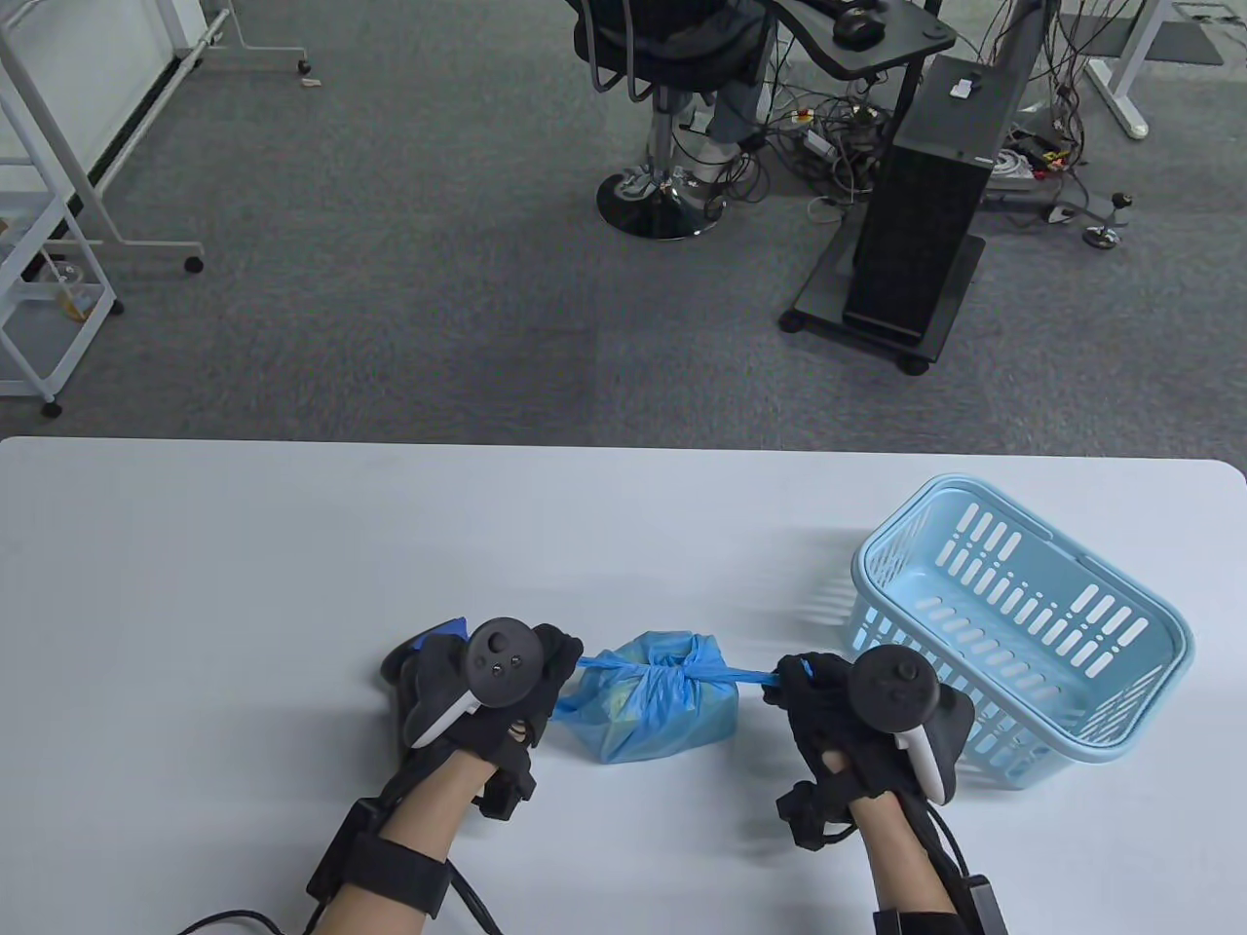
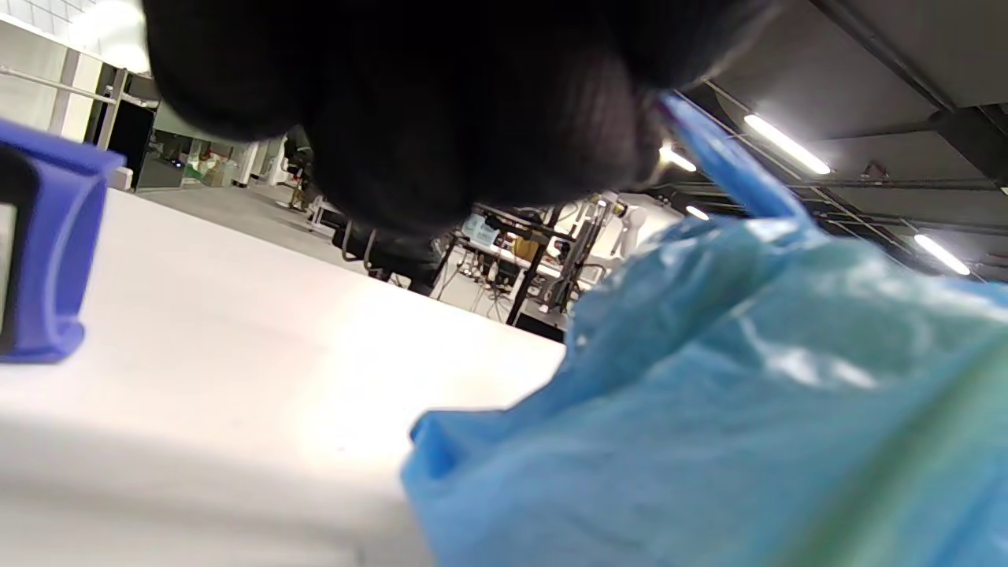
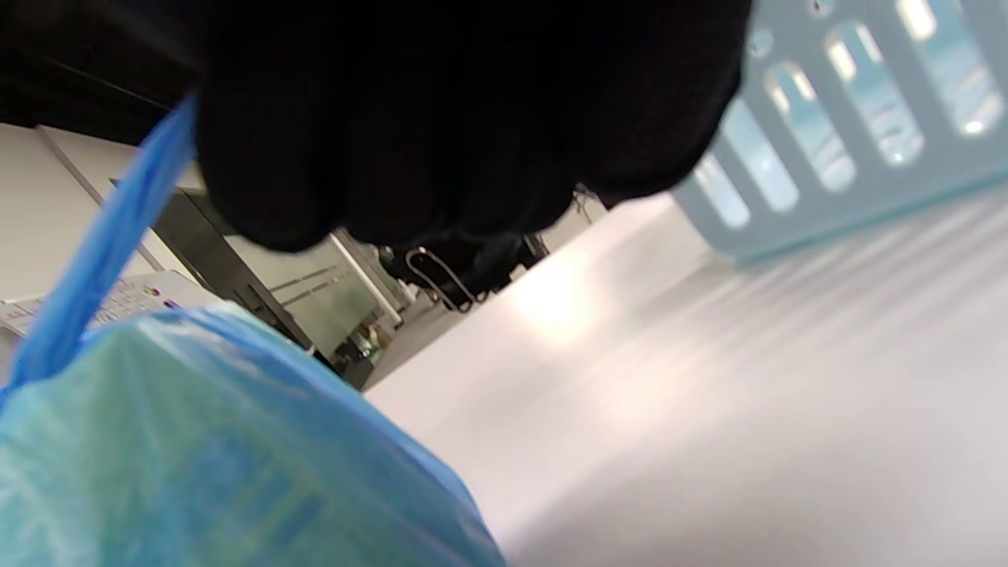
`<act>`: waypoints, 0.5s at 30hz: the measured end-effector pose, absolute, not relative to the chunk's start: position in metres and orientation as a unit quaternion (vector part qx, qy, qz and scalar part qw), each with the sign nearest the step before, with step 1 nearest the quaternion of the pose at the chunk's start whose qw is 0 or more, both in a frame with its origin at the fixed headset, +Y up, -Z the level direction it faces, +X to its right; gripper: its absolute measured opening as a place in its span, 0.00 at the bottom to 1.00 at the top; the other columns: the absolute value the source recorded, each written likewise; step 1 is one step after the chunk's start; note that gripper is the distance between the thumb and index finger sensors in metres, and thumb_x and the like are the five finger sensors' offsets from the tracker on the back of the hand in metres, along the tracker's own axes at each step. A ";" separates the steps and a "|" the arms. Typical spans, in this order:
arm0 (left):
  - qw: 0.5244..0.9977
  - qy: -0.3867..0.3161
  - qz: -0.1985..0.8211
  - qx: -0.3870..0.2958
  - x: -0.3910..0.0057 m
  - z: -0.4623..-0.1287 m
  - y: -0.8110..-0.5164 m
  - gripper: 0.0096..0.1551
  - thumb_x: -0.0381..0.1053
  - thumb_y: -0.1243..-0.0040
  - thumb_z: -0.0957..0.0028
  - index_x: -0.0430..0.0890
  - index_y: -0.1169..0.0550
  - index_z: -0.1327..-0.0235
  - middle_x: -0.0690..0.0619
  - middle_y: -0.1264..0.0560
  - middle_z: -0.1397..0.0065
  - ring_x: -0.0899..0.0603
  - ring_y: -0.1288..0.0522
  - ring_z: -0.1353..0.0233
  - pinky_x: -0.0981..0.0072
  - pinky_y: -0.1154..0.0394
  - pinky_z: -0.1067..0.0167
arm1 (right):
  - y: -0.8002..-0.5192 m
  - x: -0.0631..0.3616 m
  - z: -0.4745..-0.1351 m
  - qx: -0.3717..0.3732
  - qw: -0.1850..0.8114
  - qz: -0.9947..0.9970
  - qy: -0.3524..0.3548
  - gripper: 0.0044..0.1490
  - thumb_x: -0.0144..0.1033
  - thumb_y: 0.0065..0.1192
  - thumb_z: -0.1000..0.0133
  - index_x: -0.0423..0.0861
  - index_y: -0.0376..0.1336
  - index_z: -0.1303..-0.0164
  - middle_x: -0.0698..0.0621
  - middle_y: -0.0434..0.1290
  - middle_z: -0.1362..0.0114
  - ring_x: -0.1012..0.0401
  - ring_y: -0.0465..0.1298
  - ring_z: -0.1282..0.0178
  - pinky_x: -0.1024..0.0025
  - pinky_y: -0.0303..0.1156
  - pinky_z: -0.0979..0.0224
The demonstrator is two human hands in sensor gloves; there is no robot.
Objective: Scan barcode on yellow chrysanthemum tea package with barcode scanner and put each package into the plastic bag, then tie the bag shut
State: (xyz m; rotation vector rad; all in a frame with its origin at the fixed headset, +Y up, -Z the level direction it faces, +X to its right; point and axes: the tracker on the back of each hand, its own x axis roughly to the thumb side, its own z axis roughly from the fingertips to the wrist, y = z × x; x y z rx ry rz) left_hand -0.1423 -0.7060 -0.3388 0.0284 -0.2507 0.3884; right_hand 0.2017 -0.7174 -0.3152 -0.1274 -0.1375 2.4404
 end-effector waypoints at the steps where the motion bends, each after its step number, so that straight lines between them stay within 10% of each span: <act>1: 0.974 -0.127 0.187 0.022 -0.141 -0.338 -0.704 0.25 0.61 0.50 0.46 0.49 0.13 0.58 0.53 0.13 0.61 0.45 0.13 0.55 0.47 0.22 0.49 | -0.715 0.200 -0.313 -0.046 0.336 0.939 -0.062 0.30 0.54 0.50 0.54 0.52 0.79 0.61 0.52 0.80 0.48 0.54 0.79 0.45 0.57 0.77 0.43; 15: 0.986 -0.145 0.086 0.020 -0.158 -0.308 -0.692 0.48 0.73 0.47 0.50 0.53 0.37 0.17 0.38 0.39 0.15 0.27 0.31 0.22 0.32 0.33 0.34 | -0.694 0.215 -0.273 0.003 0.197 0.974 -0.112 0.53 0.66 0.57 0.59 0.48 0.63 0.25 0.44 0.65 0.23 0.46 0.69 0.26 0.42 0.66 0.29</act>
